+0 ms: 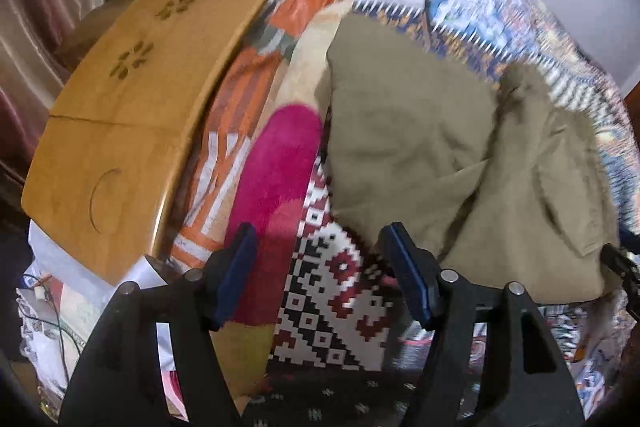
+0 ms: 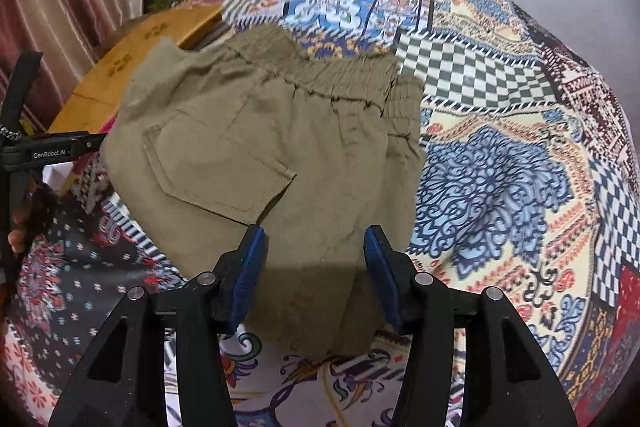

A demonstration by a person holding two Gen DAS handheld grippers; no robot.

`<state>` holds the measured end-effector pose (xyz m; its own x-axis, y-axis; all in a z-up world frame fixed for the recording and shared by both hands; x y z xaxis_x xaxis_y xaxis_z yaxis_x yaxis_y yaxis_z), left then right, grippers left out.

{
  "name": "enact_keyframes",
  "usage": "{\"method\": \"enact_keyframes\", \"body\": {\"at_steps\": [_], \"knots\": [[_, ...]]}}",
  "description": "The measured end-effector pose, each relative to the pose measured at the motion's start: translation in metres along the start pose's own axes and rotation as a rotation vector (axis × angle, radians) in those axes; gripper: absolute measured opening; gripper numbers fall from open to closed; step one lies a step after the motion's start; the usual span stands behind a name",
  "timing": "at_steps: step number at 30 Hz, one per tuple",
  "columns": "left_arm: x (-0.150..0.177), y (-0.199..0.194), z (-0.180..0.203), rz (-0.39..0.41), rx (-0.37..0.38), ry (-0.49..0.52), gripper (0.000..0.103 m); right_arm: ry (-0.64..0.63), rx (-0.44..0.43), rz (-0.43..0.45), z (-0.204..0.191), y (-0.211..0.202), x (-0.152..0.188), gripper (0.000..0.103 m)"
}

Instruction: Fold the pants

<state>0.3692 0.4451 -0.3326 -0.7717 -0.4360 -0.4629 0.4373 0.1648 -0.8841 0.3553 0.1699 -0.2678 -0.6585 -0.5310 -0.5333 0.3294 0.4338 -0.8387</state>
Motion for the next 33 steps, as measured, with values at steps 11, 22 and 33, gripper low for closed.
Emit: {"method": "enact_keyframes", "body": {"at_steps": [11, 22, 33], "knots": [[0.002, 0.036, 0.011, -0.072, -0.086, 0.033, 0.068, 0.006, -0.023, -0.045, -0.005, 0.018, 0.009, 0.048], [0.002, -0.116, 0.031, 0.188, 0.026, 0.052, 0.068, 0.041, -0.044, 0.176, 0.001, -0.097, -0.016, 0.048], [0.046, -0.351, 0.119, 0.554, 0.208, 0.160, 0.068, 0.048, -0.046, 0.532, -0.018, -0.305, -0.014, 0.048]]}}
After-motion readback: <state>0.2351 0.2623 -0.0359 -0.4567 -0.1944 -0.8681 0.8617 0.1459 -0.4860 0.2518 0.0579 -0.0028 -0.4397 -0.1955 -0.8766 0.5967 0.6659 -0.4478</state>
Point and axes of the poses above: each gripper's, at about its wrist camera, not at the fingertips, and y roughly the way its jaws point, z to its right, x to its underside, the point moved 8 cm from there along y, roughly the way its jaws point, and after that the axes turned 2 degrees about z, right-handed, at the moved point
